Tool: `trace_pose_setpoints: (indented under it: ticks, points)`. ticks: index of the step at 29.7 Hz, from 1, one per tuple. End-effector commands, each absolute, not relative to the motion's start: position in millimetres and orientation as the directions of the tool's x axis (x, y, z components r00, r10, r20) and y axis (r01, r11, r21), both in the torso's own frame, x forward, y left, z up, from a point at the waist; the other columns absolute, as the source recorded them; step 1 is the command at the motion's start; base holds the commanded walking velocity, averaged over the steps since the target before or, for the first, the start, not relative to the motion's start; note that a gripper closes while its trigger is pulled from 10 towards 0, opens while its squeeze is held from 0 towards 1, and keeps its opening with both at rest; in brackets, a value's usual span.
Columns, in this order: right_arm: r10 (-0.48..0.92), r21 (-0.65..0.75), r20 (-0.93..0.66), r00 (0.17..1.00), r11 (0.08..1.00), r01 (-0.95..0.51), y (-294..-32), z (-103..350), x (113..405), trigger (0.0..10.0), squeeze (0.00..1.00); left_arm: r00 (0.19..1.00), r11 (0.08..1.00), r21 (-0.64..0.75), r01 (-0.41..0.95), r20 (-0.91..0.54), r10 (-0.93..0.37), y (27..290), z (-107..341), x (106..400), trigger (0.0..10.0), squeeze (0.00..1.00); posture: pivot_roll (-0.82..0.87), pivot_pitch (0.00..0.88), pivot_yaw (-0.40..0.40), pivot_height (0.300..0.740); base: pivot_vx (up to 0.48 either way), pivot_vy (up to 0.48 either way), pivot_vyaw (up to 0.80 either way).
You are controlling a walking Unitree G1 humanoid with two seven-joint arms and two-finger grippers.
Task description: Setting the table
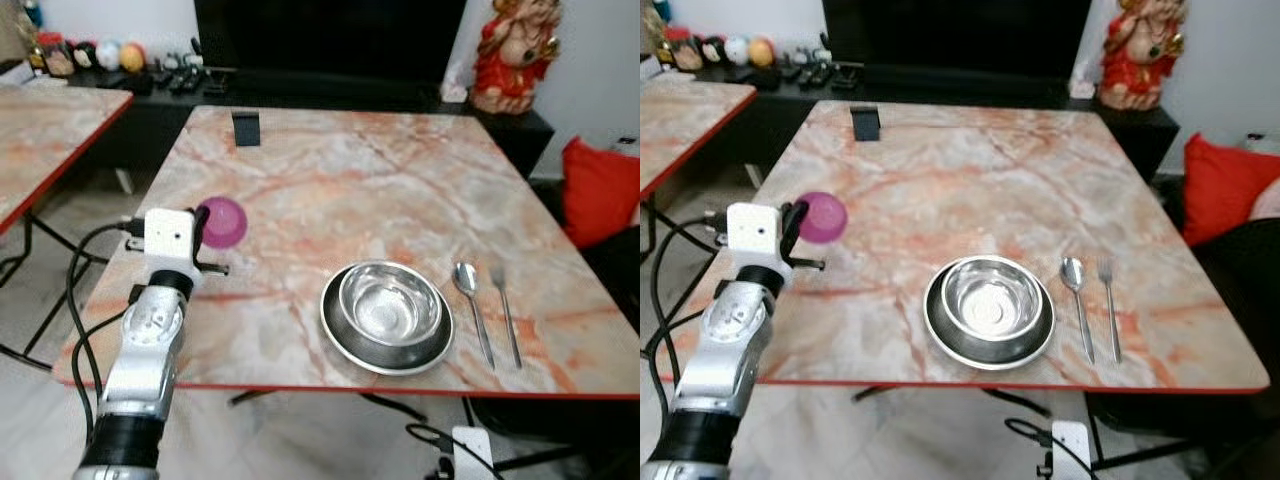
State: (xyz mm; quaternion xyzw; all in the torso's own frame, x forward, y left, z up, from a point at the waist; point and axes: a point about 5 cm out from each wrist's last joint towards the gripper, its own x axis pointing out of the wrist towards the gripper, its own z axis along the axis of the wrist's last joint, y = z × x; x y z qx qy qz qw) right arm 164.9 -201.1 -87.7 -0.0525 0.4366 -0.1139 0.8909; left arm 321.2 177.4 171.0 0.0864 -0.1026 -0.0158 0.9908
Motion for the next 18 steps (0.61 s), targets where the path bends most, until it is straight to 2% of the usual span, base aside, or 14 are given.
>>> trace_pose_setpoints:
  ticks: [1, 9, 18]
  points:
    - [-0.264, -0.202, -0.776, 0.574, 0.964, 0.171, -205.9, -89.9, 157.9, 10.0, 0.00, 0.974, 0.983, 0.180, 0.041, 0.212, -0.079, 172.7, 176.1, 323.3, 10.0, 0.00, 0.12, 0.000, -0.063, 0.724, 0.000, 0.000, 0.00]
    - [-0.259, -0.201, -0.776, 0.575, 0.966, 0.163, -204.6, -89.8, 158.8, 10.0, 0.00, 0.970, 0.981, 0.193, 0.025, 0.232, -0.070, 176.4, 184.0, 325.4, 10.0, 0.00, 0.12, 0.000, -0.065, 0.724, 0.000, 0.000, 0.00]
    - [-0.266, -0.210, -0.775, 0.573, 0.964, 0.163, -206.4, -89.7, 158.2, 10.0, 0.00, 0.970, 0.982, 0.187, 0.038, 0.229, -0.082, 173.4, 182.8, 324.9, 10.0, 0.00, 0.12, 0.000, -0.068, 0.724, 0.000, -0.254, 0.00]
